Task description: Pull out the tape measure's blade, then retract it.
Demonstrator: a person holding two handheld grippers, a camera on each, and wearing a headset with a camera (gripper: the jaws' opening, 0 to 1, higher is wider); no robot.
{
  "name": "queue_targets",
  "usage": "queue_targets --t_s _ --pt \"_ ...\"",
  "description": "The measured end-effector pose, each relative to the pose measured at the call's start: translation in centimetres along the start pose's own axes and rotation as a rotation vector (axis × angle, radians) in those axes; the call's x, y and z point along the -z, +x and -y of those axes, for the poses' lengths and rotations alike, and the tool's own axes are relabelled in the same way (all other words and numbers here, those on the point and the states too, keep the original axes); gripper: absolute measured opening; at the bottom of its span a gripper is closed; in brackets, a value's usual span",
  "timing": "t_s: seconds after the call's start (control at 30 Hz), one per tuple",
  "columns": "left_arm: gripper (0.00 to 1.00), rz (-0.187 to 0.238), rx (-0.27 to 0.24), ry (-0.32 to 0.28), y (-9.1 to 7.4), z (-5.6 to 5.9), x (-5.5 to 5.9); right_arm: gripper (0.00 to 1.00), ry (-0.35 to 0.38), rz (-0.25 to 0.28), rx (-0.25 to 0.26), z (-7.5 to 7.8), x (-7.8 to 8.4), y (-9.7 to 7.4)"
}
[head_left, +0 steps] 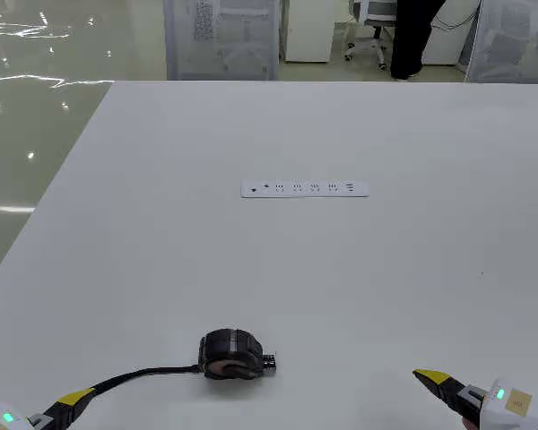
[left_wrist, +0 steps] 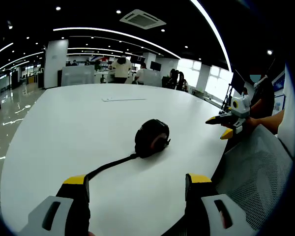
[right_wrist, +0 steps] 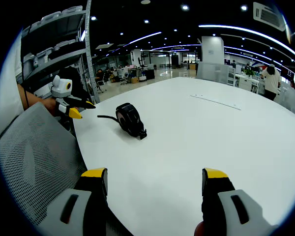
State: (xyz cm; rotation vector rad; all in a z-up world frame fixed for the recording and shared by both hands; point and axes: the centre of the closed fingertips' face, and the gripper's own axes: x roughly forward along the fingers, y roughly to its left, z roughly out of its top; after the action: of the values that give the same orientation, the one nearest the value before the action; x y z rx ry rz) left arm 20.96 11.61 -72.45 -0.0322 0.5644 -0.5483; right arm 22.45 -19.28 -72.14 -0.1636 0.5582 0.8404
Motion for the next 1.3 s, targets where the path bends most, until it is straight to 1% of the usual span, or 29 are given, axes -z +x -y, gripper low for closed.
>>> queue_targets --t_s 0.37,0.53,0.73,1.3 --pt "0.77 0.001 0.0 -0.005 0.04 0.02 0.04 0.75 0.004 0.0 -0.005 -0.11 -0.08 0.01" --pt "0.77 -0.002 0.0 -0.004 0.0 0.08 0.16 0.75 -0.004 -0.007 -0.007 -0.19 0.17 0.02" --pt "0.77 -0.003 0.003 -0.005 0.0 0.13 0.21 0.75 -0.014 -0.011 -0.01 -0.31 0.11 0.01" --pt "0.77 -0.005 0.008 -0.005 0.15 0.29 0.28 0.75 -0.015 -0.015 -0.016 -0.48 0.26 0.05"
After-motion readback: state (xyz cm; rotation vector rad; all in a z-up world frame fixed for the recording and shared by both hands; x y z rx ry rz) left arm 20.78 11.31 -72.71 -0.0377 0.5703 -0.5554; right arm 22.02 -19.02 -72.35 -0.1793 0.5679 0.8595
